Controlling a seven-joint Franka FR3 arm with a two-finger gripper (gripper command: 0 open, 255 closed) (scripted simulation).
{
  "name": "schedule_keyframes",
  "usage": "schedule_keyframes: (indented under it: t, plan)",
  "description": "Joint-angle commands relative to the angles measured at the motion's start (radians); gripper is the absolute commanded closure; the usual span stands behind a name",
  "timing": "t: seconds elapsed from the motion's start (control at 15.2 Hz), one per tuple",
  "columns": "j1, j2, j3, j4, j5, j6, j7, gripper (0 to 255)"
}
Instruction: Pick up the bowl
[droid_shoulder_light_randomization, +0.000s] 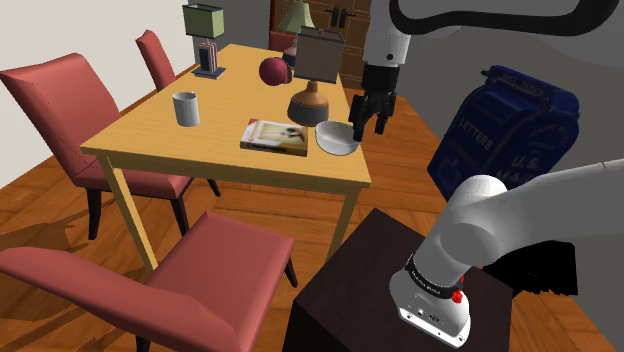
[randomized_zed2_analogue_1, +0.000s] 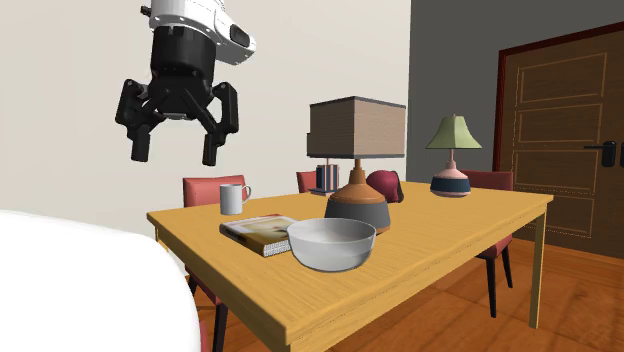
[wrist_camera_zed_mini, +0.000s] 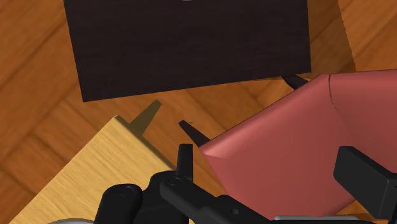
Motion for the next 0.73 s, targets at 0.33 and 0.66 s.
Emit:
schedule_keyframes:
  t: [0.33,0.66]
  plan:
    - [-0.015,0.141,-0.037,0.023,-0.066,0.140,-0.070,0]
    - [-0.027,0.296,-0.072,0.077,-0.118,0.268,-0.129,0]
